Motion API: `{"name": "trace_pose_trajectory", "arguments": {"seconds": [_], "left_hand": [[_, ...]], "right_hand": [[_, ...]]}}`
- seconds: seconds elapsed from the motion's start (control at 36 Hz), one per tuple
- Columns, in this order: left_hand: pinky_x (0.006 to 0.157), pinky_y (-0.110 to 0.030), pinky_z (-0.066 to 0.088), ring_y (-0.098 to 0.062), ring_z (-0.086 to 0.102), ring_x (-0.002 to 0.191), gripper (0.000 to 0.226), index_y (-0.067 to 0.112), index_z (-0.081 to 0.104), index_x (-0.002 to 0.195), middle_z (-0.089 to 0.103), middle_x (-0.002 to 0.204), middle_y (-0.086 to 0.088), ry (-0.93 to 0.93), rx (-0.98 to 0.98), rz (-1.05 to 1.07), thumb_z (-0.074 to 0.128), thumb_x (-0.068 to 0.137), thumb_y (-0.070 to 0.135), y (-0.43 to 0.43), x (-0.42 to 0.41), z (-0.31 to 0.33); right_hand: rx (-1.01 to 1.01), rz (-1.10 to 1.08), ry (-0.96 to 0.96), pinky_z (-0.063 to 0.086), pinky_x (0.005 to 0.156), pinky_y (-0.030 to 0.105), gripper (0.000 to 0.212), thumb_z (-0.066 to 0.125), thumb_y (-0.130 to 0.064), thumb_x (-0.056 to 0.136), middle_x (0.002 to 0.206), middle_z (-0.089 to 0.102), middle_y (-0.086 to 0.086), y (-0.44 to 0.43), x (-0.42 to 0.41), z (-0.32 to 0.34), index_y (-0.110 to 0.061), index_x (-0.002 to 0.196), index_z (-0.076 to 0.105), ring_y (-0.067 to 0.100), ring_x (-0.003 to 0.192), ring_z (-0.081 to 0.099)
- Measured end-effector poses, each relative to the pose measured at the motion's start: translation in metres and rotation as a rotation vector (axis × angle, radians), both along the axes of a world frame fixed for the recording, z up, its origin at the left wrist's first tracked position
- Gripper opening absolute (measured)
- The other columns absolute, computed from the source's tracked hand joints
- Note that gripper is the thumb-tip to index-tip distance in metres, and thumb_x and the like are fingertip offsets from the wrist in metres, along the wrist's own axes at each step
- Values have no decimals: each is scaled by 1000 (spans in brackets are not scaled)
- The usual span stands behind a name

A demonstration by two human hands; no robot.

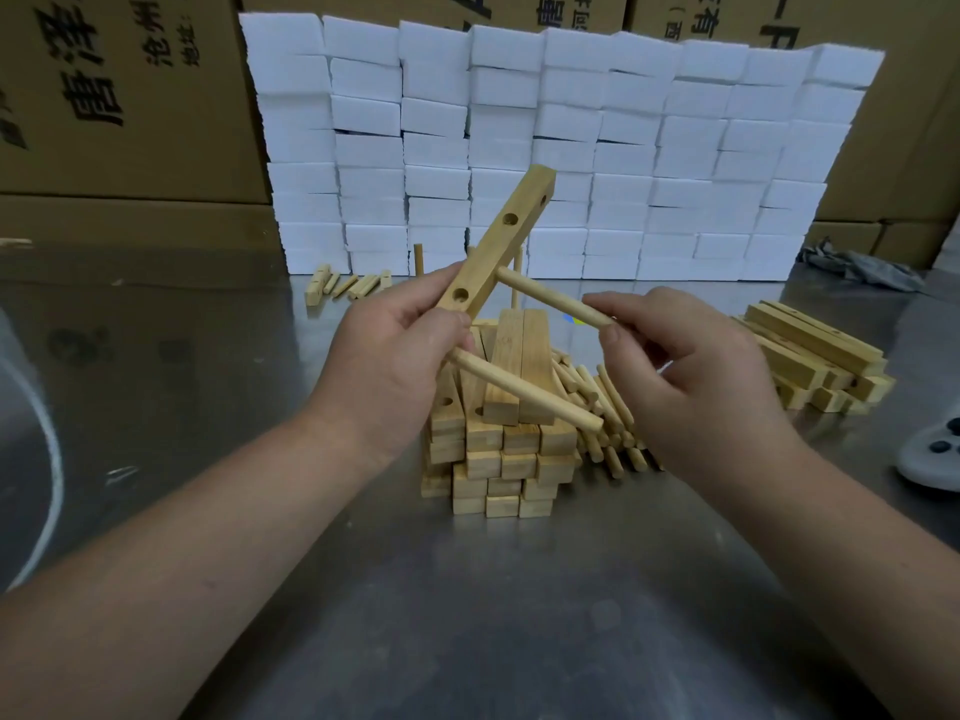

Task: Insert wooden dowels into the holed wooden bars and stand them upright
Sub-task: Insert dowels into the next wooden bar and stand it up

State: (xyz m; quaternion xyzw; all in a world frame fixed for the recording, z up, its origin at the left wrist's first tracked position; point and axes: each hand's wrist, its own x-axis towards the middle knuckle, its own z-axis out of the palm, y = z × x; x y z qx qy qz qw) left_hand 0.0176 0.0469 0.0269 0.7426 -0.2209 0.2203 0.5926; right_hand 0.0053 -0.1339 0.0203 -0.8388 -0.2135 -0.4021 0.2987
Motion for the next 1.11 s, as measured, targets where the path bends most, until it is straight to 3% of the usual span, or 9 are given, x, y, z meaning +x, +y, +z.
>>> {"name": "trace_pose_trajectory", "arguments": {"seconds": [0.06, 0.17, 0.28, 0.36, 0.56, 0.75, 0.89, 1.0, 1.11], "left_hand": [[63, 1, 38, 8, 54, 70, 33, 12, 65, 110, 59, 59, 8, -6, 14, -22, 39, 92, 3, 0, -1, 1], [63, -1, 40, 10, 57, 81, 36, 42, 60, 95, 66, 81, 10, -28, 32, -79, 45, 89, 10, 0, -3, 1], [63, -3, 42, 7, 57, 79, 33, 44, 55, 95, 60, 80, 16, -42, 9, -101, 43, 75, 22, -3, -7, 4], [66, -6, 45, -4, 57, 86, 41, 48, 49, 105, 59, 93, 15, -18, 9, -102, 43, 71, 26, -4, -8, 5], [61, -4, 44, 8, 57, 71, 36, 46, 52, 104, 60, 71, 23, -58, 5, -98, 45, 94, 12, -3, -7, 4], [61, -2, 41, 13, 55, 73, 39, 48, 49, 105, 59, 65, 33, -91, 54, -104, 47, 93, 11, -5, -8, 4], [61, -1, 40, 13, 54, 72, 40, 48, 47, 106, 59, 64, 33, -106, 71, -91, 49, 92, 10, -5, -8, 4], [64, -2, 42, 11, 55, 73, 41, 50, 48, 105, 60, 67, 33, -124, 67, -95, 49, 92, 11, -4, -10, 5], [64, -3, 42, 11, 55, 73, 41, 48, 49, 106, 61, 67, 32, -123, 49, -108, 49, 92, 9, -4, -12, 7]], "right_hand": [[-29, 20, 5, 35, 61, 10, 33, 46, -22, 86, 69, 49, -15, -1, 0, 0, -19, 111, 67, -2, 70, 48], [-125, 29, -33, 45, 58, 31, 32, 48, -21, 87, 69, 54, -4, -1, -1, 2, -14, 112, 66, 8, 64, 48], [-189, 33, -47, 45, 57, 31, 40, 41, -30, 88, 71, 56, -4, -2, -2, 4, -12, 115, 64, 10, 66, 48], [-208, 28, -58, 44, 58, 30, 39, 41, -29, 88, 71, 55, -4, -2, -2, 4, -11, 114, 64, 10, 67, 47], [-210, 29, -107, 49, 54, 36, 37, 41, -25, 89, 67, 59, 2, 1, -4, 3, -6, 109, 65, 20, 62, 54], [-127, 13, -106, 37, 55, 22, 33, 44, -23, 90, 66, 58, 1, 4, -5, 0, -5, 106, 67, 10, 62, 48], [23, 32, 49, 32, 52, 8, 31, 44, -26, 91, 58, 47, -19, 5, -3, -3, -13, 106, 68, -3, 56, 47], [164, 129, 157, 36, 44, 10, 24, 40, -30, 93, 47, 50, -13, 6, -7, -2, -42, 81, 57, -3, 46, 46], [202, 160, 176, 30, 37, 11, 24, 39, -33, 91, 45, 46, -14, 6, -8, -1, -43, 76, 55, 1, 40, 42]]}}
